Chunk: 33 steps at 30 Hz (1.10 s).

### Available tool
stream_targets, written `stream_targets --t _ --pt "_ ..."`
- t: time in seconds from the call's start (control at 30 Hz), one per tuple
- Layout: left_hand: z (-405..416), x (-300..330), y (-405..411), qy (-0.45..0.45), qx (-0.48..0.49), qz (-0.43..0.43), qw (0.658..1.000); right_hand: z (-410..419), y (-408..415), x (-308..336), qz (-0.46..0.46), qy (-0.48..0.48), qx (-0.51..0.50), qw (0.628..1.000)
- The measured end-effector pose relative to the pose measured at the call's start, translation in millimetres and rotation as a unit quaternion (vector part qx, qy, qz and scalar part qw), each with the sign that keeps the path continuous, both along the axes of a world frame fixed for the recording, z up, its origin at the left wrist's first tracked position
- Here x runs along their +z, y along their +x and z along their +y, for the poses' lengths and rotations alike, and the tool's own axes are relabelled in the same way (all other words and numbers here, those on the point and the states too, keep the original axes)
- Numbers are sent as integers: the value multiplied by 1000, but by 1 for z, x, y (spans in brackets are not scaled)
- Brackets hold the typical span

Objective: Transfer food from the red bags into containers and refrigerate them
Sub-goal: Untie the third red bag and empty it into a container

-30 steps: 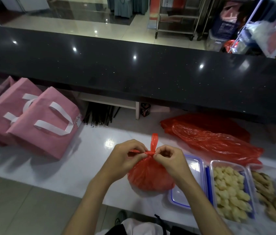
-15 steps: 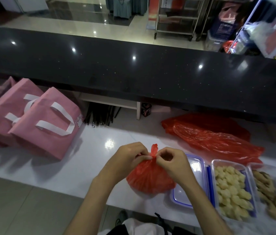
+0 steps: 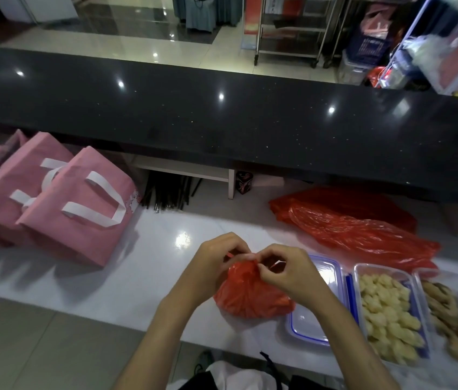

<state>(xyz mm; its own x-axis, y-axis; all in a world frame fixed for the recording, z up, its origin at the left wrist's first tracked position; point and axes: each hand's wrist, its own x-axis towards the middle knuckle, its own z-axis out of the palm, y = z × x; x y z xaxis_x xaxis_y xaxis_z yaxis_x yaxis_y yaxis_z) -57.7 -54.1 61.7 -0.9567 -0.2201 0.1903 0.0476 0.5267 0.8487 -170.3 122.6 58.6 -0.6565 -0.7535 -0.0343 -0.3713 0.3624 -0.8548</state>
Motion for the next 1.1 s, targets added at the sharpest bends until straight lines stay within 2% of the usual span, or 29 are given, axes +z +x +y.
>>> stream_targets --t 0.07,0.2,0.27,0.4,0.47,0.53,0.6,0.67,0.73,0.83,0.93,1.0,1.1 --pt "3 -3 2 50 22 -2 999 -2 1 0 0 11 -16 1000" --pt "-1 -3 5 157 91 0 983 -6 -2 -5 -6 6 -115 993" --pt "-4 0 4 157 75 -27 984 -7 -2 -5 -9 -8 -124 992" --pt "-7 8 0 47 -22 -72 996 -6 2 -5 1 -11 -41 999" --pt "-9 10 -2 -64 -55 -92 992 -5 0 -11 36 14 -21 999" --pt "-12 13 -3 -172 -71 -110 976 -2 -3 -15 33 34 -28 998" --pt "-15 17 -3 -183 -74 -120 973 2 -5 -17 -4 40 -60 997" --pt "-16 21 0 -105 -68 -119 985 6 -6 -17 -67 23 -95 993" --pt "-16 23 3 7 -60 -108 992 8 -8 -15 -168 -24 -121 978" --pt "-19 20 6 120 -41 -91 988 8 -9 -10 -335 -114 -134 926" --pt "-16 13 7 253 -15 -62 965 6 -4 -5 -445 -197 -146 861" --pt "-16 7 6 325 33 -39 944 8 -6 -4 -472 -236 -153 836" --pt "-26 1 10 377 59 -35 924 16 -16 -8 -422 -219 -195 858"
